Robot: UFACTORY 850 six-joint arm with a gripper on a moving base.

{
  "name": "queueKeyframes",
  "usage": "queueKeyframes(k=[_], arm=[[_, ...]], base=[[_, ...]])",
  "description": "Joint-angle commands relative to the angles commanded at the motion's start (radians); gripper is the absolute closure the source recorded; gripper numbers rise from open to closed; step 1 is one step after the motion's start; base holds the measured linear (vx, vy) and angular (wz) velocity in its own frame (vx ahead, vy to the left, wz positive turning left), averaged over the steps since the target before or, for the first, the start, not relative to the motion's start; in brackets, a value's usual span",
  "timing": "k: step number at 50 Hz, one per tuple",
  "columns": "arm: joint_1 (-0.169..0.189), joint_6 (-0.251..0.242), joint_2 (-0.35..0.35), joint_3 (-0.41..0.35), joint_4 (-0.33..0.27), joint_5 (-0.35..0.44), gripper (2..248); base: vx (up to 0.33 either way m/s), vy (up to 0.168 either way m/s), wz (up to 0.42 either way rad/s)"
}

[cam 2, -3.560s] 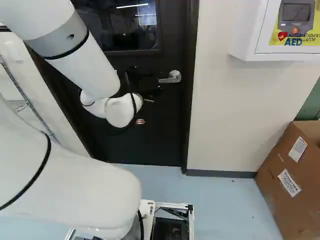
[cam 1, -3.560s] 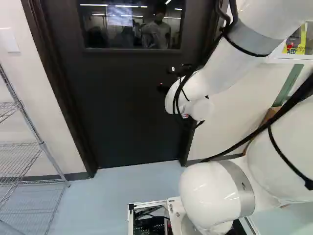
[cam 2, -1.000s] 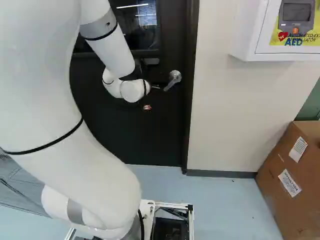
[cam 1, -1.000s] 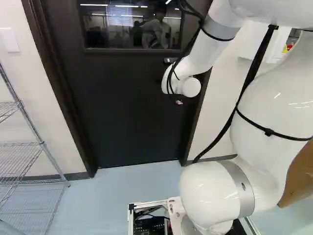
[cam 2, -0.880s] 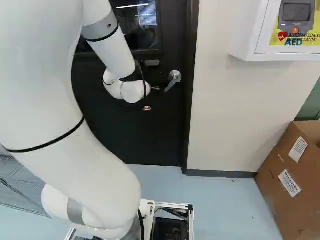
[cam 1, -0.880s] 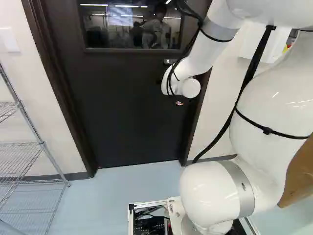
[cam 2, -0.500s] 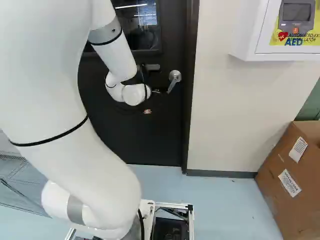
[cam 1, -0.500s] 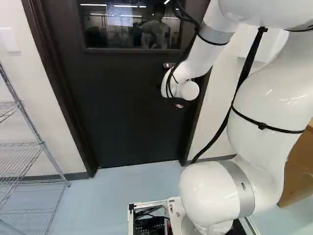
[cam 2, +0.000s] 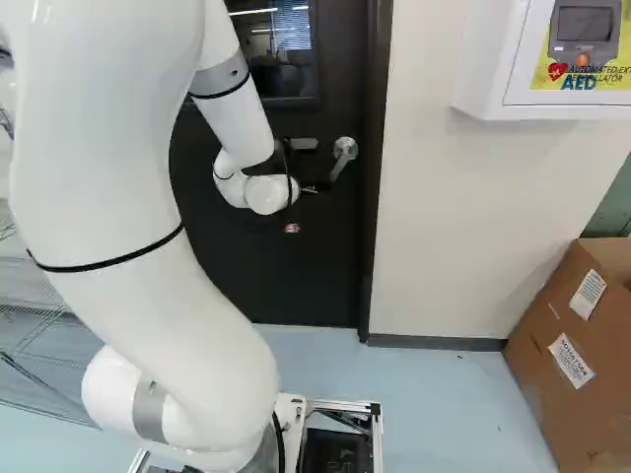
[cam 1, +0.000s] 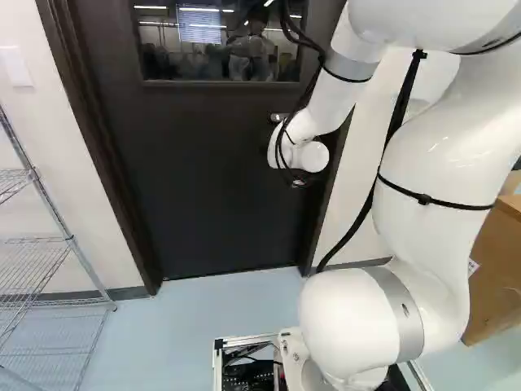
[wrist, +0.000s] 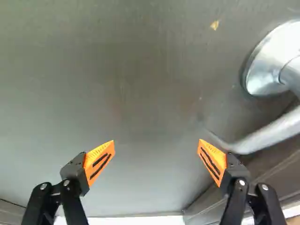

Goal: Open the door and move inside

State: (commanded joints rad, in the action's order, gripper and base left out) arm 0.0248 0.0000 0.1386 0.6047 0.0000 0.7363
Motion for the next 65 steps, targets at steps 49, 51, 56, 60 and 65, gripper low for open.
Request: queueKeyframes(k=[49,51,56,60,65], arm=[[-0.018,0.0,0.099,0.085,0.268,0.0,3],[-0.02,0.0,0.108,0.095,0.269,0.0,3],[-0.026,0.0,0.13,0.121,0.271,0.0,3],[-0.031,0.0,0.149,0.143,0.278,0.0,3],[-0.036,0.0,0.17,0.169,0.291,0.0,3]], base=[[0.0,0.0,0.0],[0.0,0.0,0.0],[0.0,0.0,0.0],[0.0,0.0,0.0],[0.0,0.0,0.0]])
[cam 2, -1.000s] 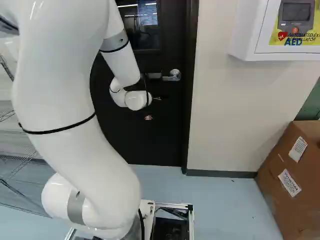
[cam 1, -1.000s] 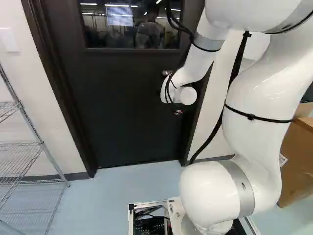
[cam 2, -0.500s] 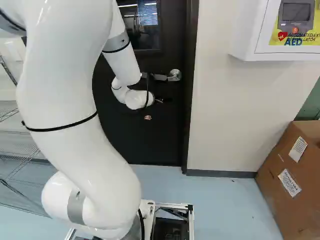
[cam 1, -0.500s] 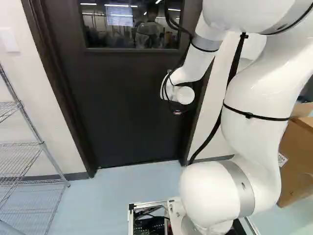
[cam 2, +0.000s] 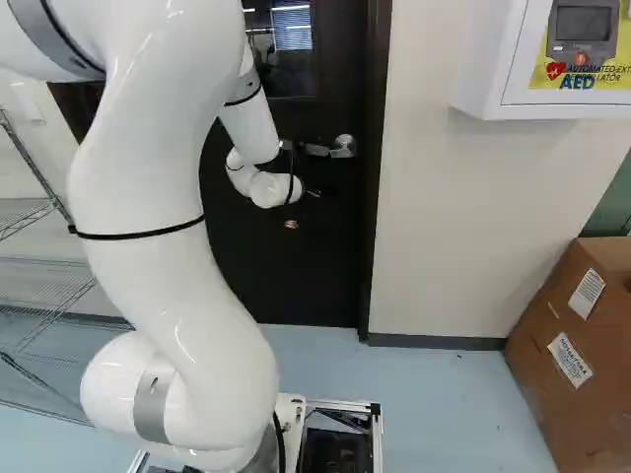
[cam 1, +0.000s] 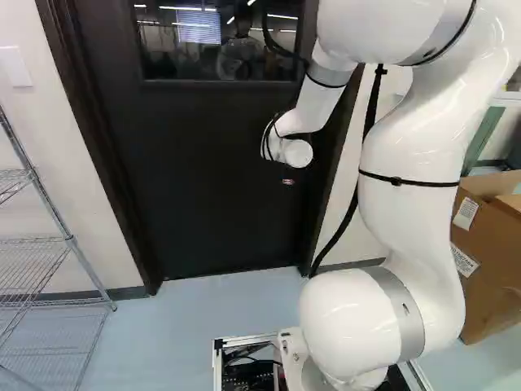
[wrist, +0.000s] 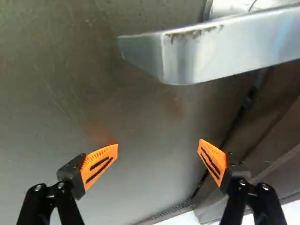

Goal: Open the door and move inside

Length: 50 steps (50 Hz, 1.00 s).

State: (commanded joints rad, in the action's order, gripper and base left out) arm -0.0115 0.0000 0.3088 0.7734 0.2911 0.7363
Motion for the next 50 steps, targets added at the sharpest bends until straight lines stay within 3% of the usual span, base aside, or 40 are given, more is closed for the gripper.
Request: queueKeyframes(k=[24,50], arm=[[-0.027,0.0,0.106,0.13,0.079,0.042,3],[-0.052,0.0,0.221,0.279,0.086,0.053,3]], base=[[0.0,0.0,0.0],[0.0,0.0,0.0]])
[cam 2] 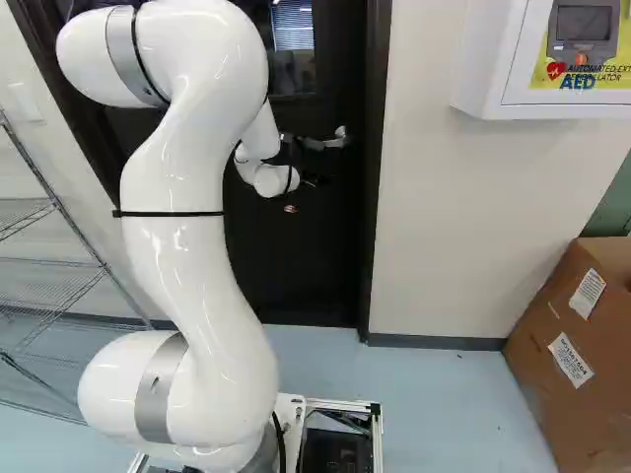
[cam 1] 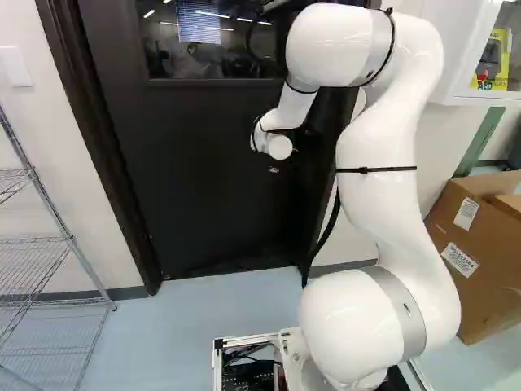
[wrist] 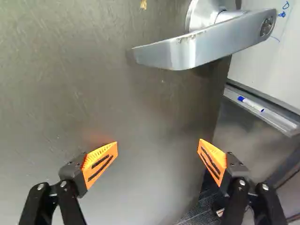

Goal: Open the door and move inside

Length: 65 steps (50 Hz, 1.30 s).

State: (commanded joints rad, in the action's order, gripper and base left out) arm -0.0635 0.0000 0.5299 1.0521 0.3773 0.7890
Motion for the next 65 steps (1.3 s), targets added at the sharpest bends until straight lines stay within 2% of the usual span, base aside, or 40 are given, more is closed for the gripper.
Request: queueKeyframes(k=[24,42,50,65], arm=[[-0.013,0.0,0.109,0.146,0.0,0.0,3],[-0.015,0.0,0.123,0.165,-0.009,0.0,3],[-0.027,0.0,0.121,0.162,-0.062,0.0,3],[-0.062,0.0,0.09,0.12,-0.213,0.0,3]], base=[[0.0,0.0,0.0],[0.0,0.0,0.0],[0.0,0.0,0.0],[0.0,0.0,0.0]])
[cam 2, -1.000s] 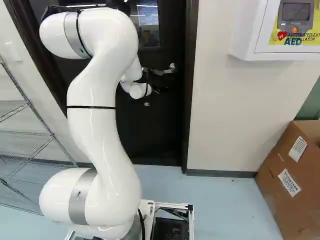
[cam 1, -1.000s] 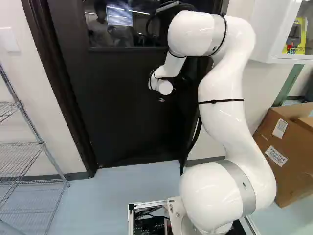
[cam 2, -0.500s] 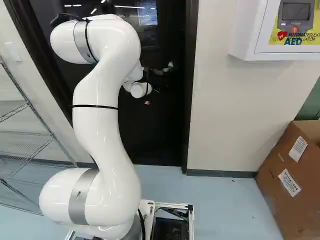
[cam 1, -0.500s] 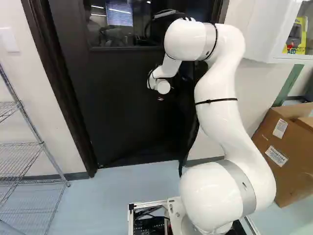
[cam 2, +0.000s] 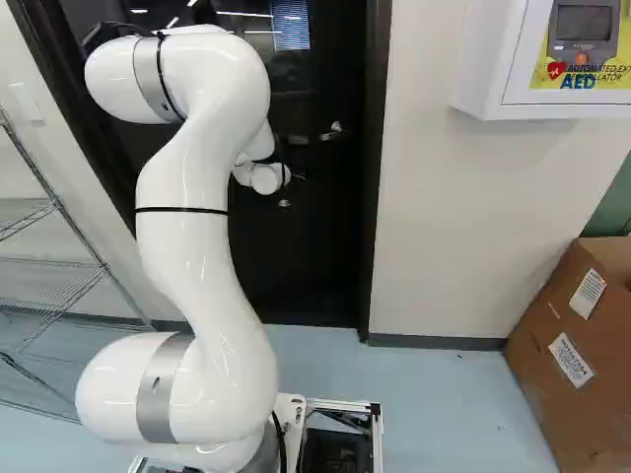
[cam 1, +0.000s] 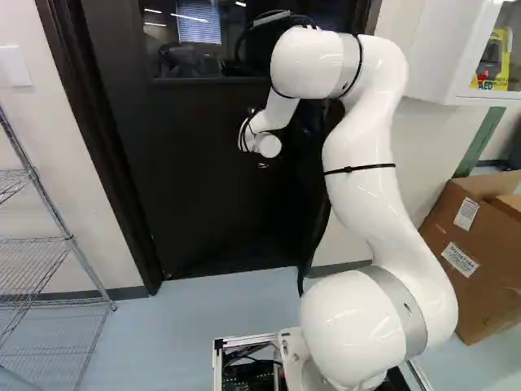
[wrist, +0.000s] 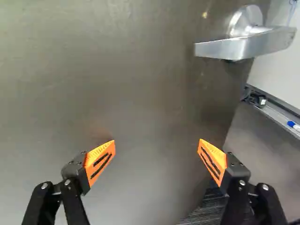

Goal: Open the door and move inside

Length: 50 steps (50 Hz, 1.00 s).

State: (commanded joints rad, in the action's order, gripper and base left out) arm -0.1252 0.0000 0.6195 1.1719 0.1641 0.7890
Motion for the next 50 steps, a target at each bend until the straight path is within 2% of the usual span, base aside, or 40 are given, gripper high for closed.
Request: queueKeyframes(k=[17,21,50], arm=[[-0.039,0.0,0.03,0.041,-0.179,0.0,3],[-0.048,0.0,0.042,0.057,-0.204,0.0,3],[-0.092,0.0,0.092,0.125,-0.222,0.0,3]], base=[[0.0,0.0,0.0],[0.0,0.0,0.0],[0.0,0.0,0.0]])
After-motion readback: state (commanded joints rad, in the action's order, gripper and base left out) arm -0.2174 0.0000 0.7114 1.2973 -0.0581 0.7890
